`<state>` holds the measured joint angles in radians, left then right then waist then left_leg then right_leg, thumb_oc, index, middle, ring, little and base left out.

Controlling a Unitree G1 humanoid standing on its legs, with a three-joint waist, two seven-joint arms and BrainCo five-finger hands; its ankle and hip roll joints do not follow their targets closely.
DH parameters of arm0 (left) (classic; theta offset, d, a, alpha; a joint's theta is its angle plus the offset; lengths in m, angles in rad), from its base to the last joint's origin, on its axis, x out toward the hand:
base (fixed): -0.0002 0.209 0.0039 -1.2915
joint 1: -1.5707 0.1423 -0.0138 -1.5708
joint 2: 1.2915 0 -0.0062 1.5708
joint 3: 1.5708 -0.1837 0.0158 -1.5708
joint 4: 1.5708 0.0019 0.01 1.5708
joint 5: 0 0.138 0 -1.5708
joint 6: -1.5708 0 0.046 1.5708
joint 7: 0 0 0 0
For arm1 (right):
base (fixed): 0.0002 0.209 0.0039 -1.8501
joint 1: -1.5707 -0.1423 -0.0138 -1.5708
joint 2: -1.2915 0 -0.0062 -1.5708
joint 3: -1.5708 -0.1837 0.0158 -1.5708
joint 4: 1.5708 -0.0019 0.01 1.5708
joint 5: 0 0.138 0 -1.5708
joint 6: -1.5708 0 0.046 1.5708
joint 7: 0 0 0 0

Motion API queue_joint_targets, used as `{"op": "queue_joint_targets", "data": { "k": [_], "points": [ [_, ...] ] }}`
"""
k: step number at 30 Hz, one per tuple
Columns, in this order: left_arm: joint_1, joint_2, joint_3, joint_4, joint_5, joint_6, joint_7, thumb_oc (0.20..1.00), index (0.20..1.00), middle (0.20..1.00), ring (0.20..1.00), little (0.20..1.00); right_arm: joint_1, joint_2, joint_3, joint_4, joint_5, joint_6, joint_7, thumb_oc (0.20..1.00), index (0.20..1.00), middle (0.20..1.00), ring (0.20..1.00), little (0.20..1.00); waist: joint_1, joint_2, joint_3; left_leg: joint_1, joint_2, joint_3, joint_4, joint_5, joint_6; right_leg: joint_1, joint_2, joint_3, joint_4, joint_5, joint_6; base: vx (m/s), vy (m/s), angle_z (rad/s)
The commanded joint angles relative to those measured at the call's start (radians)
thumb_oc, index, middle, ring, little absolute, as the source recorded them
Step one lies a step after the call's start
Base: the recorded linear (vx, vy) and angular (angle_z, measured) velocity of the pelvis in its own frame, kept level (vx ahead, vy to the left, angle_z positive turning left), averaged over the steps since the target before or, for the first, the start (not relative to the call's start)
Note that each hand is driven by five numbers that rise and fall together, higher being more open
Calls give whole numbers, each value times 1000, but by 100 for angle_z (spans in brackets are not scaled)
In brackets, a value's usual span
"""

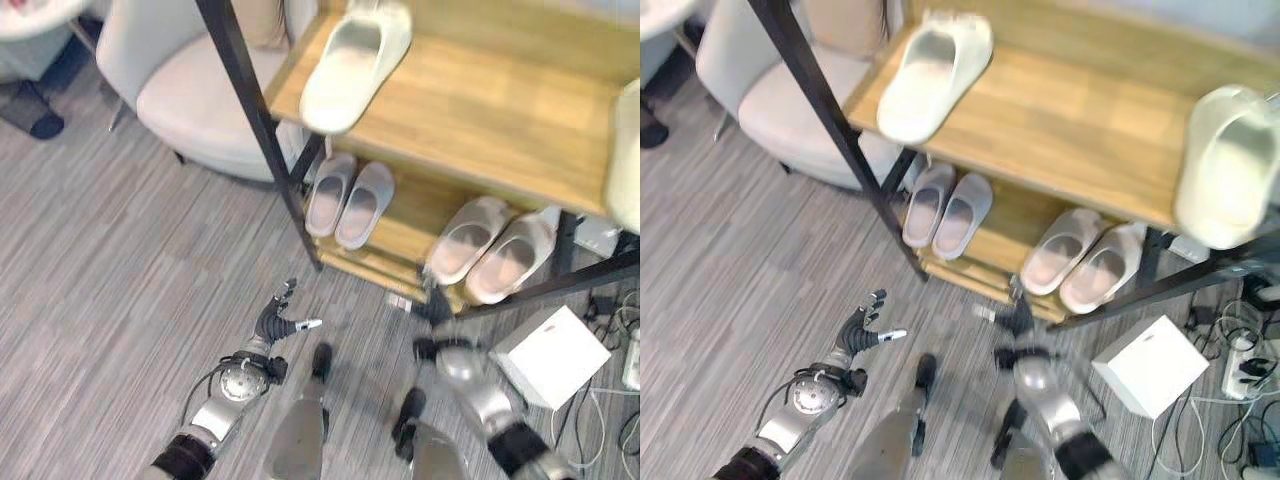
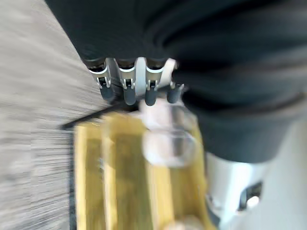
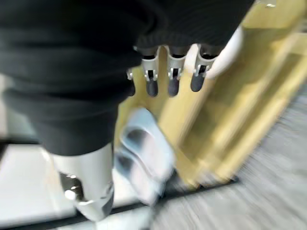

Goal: Arrange the slippers neatly on the shoe rack.

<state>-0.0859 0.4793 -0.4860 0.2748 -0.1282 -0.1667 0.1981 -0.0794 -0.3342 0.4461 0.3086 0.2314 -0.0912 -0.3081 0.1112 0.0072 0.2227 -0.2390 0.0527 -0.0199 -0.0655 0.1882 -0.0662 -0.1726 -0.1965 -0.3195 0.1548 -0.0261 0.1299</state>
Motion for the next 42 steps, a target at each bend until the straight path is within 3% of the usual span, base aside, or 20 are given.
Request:
{"op": "queue_joint_targets", "data": {
  "k": [1, 5, 12, 15, 17, 19, 20, 21, 24, 30, 31, 35, 42],
  "points": [
    [-68, 87, -81, -93, 210, -57, -115, 1000, 1000, 1000, 1000, 1000, -51, -34, -21, -29, -59, -58, 158, 1000, 1000, 1000, 1000, 1000, -15, -14, 2, 97, 19, 42, 12, -137, -27, 167, -9, 4, -178, 20, 41, 159, 41, -19],
    [-83, 107, -124, -159, 242, -65, -176, 1000, 1000, 1000, 1000, 1000, 1, -36, -8, -15, -87, -44, 198, 1000, 1000, 1000, 1000, 1000, -40, -3, -38, 152, 18, 64, -8, -149, -23, 198, -7, 22, -199, 23, 45, 112, 39, -27],
    [-248, 125, -163, -456, 134, -111, -258, 1000, 1000, 1000, 1000, 1000, 117, -87, -42, -6, -142, -30, 253, 1000, 1000, 1000, 1000, 1000, -114, 9, -94, 227, 12, 106, -22, -176, -13, 236, -9, 62, -214, 28, 54, 84, 14, -20],
    [-324, 113, -112, -542, 95, -133, -228, 1000, 1000, 1000, 1000, 1000, 161, -97, -73, -8, -145, -32, 264, 1000, 1000, 1000, 1000, 1000, -134, 10, -104, 239, 8, 116, -22, -183, -10, 241, -13, 76, -217, 33, 58, 50, 0, -22],
    [-382, 90, -24, -555, 71, -148, -162, 1000, 1000, 1000, 1000, 1000, 191, -94, -101, -3, -139, -33, 265, 1000, 1000, 1000, 1000, 1000, -146, 10, -110, 244, 8, 122, -22, -185, -9, 241, -16, 83, -216, 35, 58, 30, -13, -13],
    [-448, 94, 63, -478, 161, -147, -53, 1000, 1000, 1000, 1000, 1000, 212, -94, -113, -5, -131, -37, 272, 1000, 1000, 1000, 1000, 1000, -161, 8, -116, 250, 6, 131, -22, -189, -9, 240, -16, 93, -218, 39, 57, 44, -24, -4],
    [-499, 118, 106, -389, 295, -119, 35, 1000, 1000, 1000, 1000, 1000, 207, -101, -108, 5, -134, -39, 277, 1000, 1000, 1000, 1000, 1000, -171, 10, -114, 256, 6, 139, -22, -191, -10, 239, -17, 104, -219, 42, 57, 35, -15, -8],
    [-502, 116, 104, -384, 301, -121, 40, 1000, 1000, 1000, 1000, 1000, 204, -101, -108, 6, -134, -39, 276, 1000, 1000, 1000, 1000, 1000, -172, 10, -112, 257, 6, 140, -22, -191, -10, 239, -17, 105, -219, 42, 57, 12, -2, -11],
    [-575, 217, 164, -241, 546, -49, 186, 1000, 1000, 1000, 1000, 1000, 200, -113, -98, 10, -131, -51, 278, 1000, 1000, 1000, 1000, 1000, -191, 18, -104, 262, 6, 159, -22, -196, -14, 231, -20, 124, -218, 47, 58, 8, 23, -21],
    [-683, 394, 158, -22, 824, 124, 312, 1000, 1000, 1000, 1000, 1000, 210, -142, -94, 2, -125, -69, 270, 1000, 1000, 1000, 1000, 1000, -214, 30, -77, 250, 6, 179, -22, -196, -18, 202, -23, 144, -213, 55, 64, -26, 28, -15],
    [-690, 393, 152, -16, 825, 125, 316, 1000, 1000, 1000, 1000, 1000, 209, -140, -94, 2, -124, -69, 270, 1000, 1000, 1000, 1000, 1000, -213, 29, -77, 249, 6, 180, -22, -195, -18, 201, -23, 144, -212, 54, 64, -41, 17, -15],
    [-888, 482, 13, 194, 959, 246, 321, 1000, 1000, 1000, 1000, 1000, 216, -173, -84, -21, -116, -82, 262, 1000, 1000, 1000, 1000, 1000, -230, 26, -35, 208, 3, 187, -22, -187, -16, 147, -26, 158, -205, 67, 72, -110, 34, -6],
    [-1106, 491, -131, 378, 950, 303, 323, 1000, 1000, 1000, 1000, 1000, 199, -170, -68, -29, -95, -92, 249, 1000, 1000, 1000, 1000, 1000, -235, 10, 7, 150, 6, 196, -21, -170, -11, 71, -27, 178, -193, 85, 76, -82, 13, -8]
  ]
}}
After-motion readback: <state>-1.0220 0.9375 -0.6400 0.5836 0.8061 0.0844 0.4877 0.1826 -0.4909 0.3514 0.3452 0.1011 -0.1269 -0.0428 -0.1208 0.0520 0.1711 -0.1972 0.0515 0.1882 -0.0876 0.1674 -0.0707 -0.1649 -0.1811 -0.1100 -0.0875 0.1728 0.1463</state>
